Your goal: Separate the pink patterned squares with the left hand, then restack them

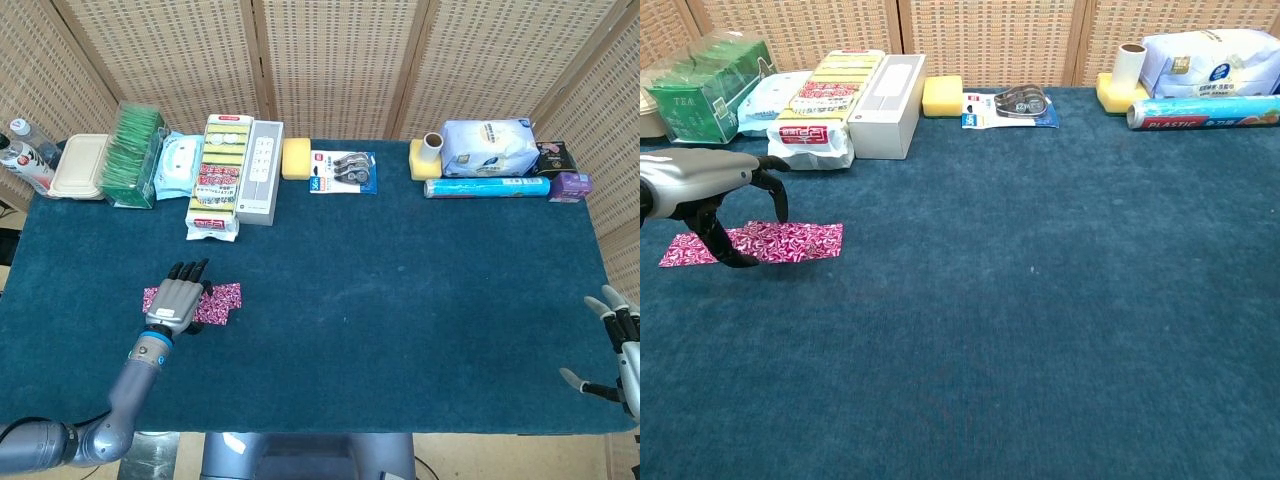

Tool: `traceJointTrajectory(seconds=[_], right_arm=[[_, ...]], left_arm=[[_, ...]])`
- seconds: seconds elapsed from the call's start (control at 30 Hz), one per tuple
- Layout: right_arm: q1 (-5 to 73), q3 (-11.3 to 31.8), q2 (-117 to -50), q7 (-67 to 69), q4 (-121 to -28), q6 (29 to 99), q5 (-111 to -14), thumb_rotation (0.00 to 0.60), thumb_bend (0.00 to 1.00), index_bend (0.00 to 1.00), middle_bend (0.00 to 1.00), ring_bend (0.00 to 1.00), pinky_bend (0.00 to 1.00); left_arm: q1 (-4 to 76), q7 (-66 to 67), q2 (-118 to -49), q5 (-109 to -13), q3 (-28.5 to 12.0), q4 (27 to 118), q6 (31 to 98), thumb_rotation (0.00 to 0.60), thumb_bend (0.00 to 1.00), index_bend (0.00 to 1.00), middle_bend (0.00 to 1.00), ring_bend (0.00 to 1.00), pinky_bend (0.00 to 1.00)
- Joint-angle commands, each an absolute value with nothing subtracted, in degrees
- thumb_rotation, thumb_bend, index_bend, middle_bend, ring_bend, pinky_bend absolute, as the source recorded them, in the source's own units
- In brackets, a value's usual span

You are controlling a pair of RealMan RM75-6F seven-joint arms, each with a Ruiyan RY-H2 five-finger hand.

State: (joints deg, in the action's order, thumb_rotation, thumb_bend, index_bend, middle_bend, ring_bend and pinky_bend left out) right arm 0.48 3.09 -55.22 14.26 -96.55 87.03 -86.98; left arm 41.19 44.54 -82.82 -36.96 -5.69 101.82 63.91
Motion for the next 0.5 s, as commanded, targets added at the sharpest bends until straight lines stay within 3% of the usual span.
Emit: traceJointTrajectory(seconds=[0.03,0.5], right_arm=[[0.53,3.13,-55.11,14.44,-96.5,86.93,-86.87,0.6,0.0,0.13,0.02,0.01,0.01],[0.73,3.0,-54.86,15.57,-96.23,86.48,-86.99,0.6,0.0,0.13,0.02,0.01,0.01]], left_arm=[[43.14,44.43,-83.23,-32.32,-7.84,99.67,62.03,0.6,0.23,0.38,0.0,0.0,0.02],[47.34,45.62,-86.03,-22.57,-9.85,94.56,61.03,0.6,0.23,0.38,0.0,0.0,0.02]])
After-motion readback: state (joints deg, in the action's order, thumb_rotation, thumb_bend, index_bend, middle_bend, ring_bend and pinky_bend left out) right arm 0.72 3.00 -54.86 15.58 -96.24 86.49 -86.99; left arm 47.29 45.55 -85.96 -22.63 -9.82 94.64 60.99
